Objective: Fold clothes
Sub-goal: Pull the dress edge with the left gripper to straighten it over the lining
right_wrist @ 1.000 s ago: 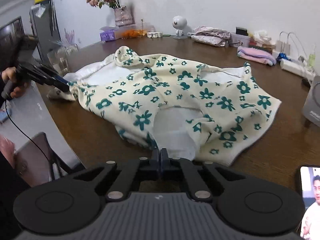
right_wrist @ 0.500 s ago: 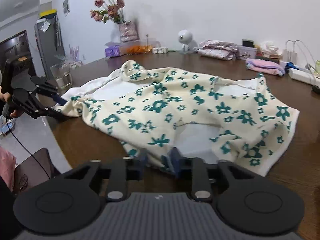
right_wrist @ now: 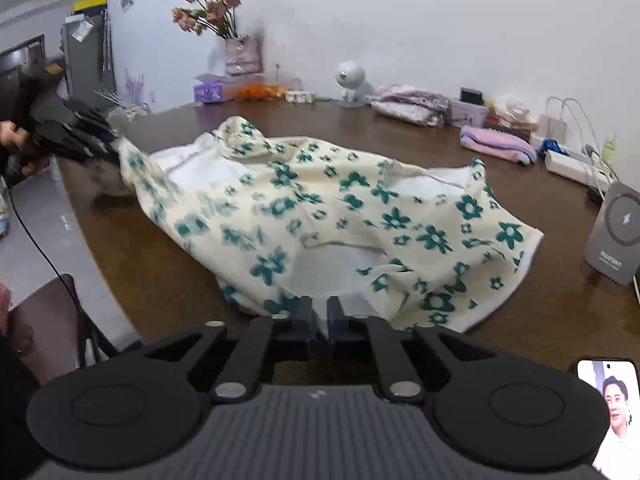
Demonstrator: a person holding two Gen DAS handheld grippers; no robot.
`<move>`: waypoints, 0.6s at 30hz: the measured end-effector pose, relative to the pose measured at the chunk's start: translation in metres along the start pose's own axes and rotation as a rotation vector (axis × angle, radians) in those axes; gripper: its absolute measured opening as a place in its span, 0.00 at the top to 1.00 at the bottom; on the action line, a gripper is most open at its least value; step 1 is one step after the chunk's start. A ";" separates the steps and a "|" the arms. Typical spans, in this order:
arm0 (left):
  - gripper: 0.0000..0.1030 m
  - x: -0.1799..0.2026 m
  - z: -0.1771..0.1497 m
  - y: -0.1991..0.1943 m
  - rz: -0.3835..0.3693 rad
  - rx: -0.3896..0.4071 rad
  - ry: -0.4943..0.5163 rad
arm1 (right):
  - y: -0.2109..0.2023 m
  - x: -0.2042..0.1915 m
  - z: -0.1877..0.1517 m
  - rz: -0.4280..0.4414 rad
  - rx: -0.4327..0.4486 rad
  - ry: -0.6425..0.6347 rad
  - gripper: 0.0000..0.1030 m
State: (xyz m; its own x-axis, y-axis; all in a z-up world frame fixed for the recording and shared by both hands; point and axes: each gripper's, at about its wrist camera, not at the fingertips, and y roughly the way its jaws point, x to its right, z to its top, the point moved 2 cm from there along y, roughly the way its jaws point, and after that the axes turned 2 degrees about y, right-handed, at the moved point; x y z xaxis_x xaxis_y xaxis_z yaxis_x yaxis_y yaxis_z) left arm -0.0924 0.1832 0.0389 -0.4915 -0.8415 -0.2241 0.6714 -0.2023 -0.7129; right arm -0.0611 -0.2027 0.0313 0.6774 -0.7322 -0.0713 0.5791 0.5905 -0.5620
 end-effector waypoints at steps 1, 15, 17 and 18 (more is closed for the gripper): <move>0.75 0.001 -0.003 -0.002 -0.002 -0.002 -0.003 | -0.002 -0.007 0.002 0.026 0.015 -0.022 0.80; 0.76 0.002 -0.035 0.004 -0.039 -0.061 -0.051 | 0.050 -0.023 0.000 0.153 0.013 -0.085 0.70; 0.92 -0.002 -0.033 0.005 -0.029 -0.068 -0.029 | 0.052 -0.018 -0.001 0.141 0.023 -0.072 0.84; 0.92 -0.003 -0.028 0.002 -0.020 -0.064 -0.006 | 0.051 -0.014 -0.001 0.139 0.023 -0.059 0.94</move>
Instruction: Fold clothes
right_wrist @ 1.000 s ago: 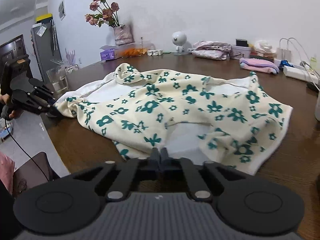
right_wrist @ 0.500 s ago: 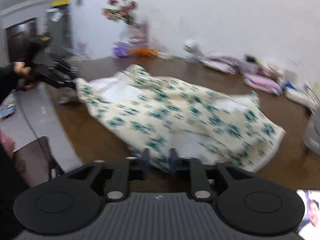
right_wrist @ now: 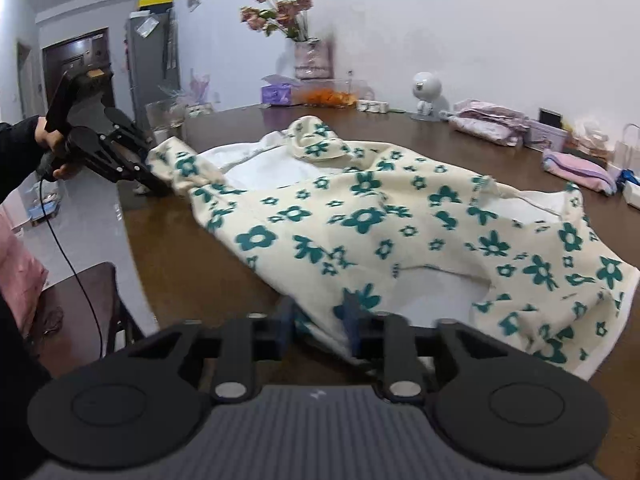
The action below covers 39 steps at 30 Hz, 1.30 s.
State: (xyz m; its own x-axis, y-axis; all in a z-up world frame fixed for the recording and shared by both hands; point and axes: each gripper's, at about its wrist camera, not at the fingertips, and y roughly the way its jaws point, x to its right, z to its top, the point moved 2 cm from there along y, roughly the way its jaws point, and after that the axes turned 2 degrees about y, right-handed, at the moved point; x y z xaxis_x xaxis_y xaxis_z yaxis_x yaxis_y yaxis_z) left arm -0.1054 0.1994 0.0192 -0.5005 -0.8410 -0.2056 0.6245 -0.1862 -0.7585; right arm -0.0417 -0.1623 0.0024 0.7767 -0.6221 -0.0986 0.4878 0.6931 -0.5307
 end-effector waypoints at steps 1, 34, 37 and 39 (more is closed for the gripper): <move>0.94 -0.001 0.004 -0.004 0.010 0.003 0.023 | -0.001 0.002 0.000 0.000 -0.001 0.004 0.95; 0.37 0.029 0.096 0.055 0.014 0.160 0.286 | -0.047 0.033 0.013 -0.279 -0.119 -0.073 0.53; 0.86 0.030 0.103 0.075 -0.039 0.129 0.286 | -0.041 0.034 0.013 -0.260 -0.060 -0.045 0.77; 0.97 0.020 0.099 0.077 -0.094 0.108 0.233 | -0.039 0.033 0.011 -0.235 -0.075 -0.033 0.89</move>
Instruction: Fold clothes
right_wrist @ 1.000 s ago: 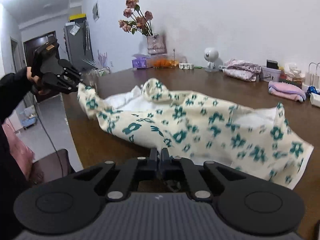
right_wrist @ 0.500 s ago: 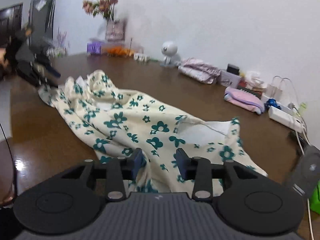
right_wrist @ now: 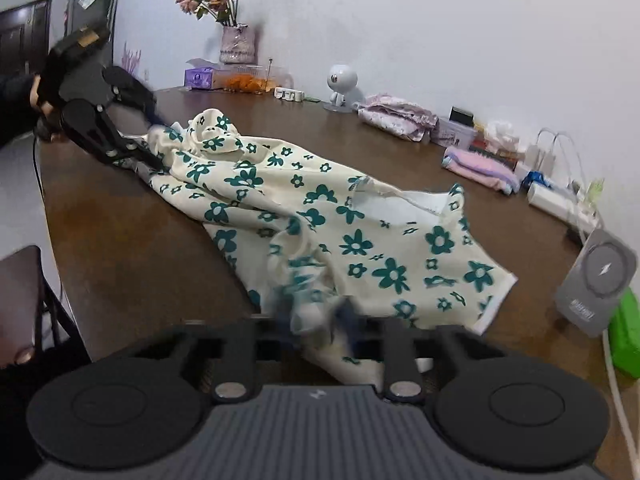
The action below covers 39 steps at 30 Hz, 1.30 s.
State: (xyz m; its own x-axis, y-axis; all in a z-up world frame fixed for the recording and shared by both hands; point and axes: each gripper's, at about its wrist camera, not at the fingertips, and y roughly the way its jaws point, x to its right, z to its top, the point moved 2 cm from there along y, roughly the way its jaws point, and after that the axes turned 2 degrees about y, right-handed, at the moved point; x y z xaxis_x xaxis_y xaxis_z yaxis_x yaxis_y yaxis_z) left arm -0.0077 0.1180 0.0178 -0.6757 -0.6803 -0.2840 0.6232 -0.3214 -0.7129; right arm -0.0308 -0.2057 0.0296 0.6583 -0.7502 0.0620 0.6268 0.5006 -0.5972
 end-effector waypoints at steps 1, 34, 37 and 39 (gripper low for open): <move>0.97 -0.005 -0.005 -0.003 -0.017 -0.001 -0.028 | -0.003 0.000 -0.002 0.023 -0.009 0.004 0.89; 0.93 -0.045 -0.032 -0.026 -0.004 -0.053 -0.216 | -0.044 0.017 -0.038 0.004 0.094 0.194 1.00; 0.93 -0.044 -0.034 -0.026 -0.024 -0.050 -0.225 | -0.067 0.023 -0.038 -0.012 0.131 0.226 1.00; 0.95 -0.044 -0.035 -0.025 -0.035 -0.048 -0.228 | -0.073 0.024 -0.040 -0.006 0.139 0.252 0.99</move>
State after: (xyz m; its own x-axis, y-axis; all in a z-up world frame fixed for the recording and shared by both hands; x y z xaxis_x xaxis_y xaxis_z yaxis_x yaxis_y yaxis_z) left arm -0.0076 0.1791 0.0259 -0.5865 -0.8024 -0.1101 0.5779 -0.3194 -0.7510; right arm -0.0770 -0.2776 0.0423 0.5411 -0.8281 -0.1463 0.6928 0.5376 -0.4806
